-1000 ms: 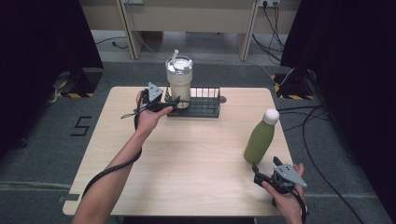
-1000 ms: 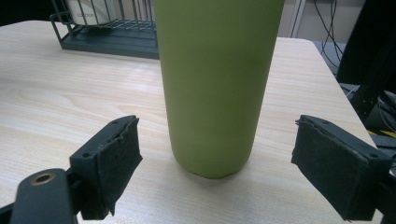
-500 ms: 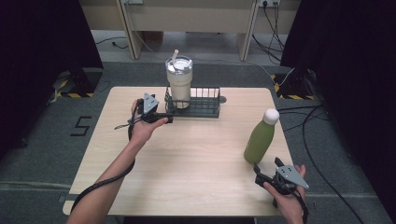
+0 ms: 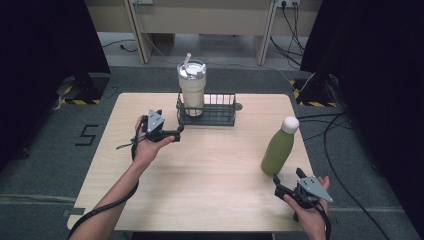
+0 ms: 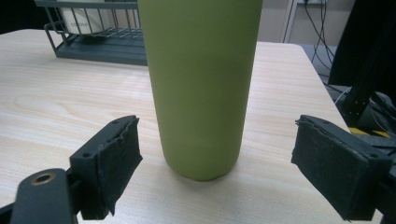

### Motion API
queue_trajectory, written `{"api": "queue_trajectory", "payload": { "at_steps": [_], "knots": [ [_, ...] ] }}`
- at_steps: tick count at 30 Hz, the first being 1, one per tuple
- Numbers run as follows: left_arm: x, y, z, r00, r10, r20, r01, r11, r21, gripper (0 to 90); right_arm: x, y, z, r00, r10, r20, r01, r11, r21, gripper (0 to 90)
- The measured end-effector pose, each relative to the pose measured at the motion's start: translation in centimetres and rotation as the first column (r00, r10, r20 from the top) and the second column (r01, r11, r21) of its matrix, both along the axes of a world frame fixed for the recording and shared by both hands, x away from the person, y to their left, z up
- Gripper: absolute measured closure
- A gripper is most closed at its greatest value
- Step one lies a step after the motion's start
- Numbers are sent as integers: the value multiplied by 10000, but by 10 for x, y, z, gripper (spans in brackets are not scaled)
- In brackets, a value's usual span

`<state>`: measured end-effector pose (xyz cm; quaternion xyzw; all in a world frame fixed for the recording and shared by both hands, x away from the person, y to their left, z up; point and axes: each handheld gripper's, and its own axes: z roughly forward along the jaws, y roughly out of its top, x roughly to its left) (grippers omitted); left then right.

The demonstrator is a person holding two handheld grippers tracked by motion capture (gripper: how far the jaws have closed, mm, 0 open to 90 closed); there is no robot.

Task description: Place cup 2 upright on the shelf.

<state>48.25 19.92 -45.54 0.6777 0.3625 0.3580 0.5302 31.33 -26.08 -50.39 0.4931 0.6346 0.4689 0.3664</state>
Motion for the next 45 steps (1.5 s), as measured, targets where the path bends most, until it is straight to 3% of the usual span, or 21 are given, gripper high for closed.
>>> {"api": "queue_trajectory", "payload": {
  "at_steps": [8, 26, 45],
  "knots": [
    [-10, 2, -1, 10000, 10, 92, -10, 10000, -8, 0, 0, -1, 3, 10000, 32, 87, -33, 10000, 39, 148],
    [-45, 12, -20, 9999, 77, 75, -77, 10000, -45, 0, 0, 2, 11, 9995, 58, 303, -57, 10000, -14, 128],
    [-54, 15, -27, 10000, 79, -1, -79, 10000, 28, 0, 11, 5, 24, 9982, 62, 593, -50, 9998, -211, 125]
  ]
}}
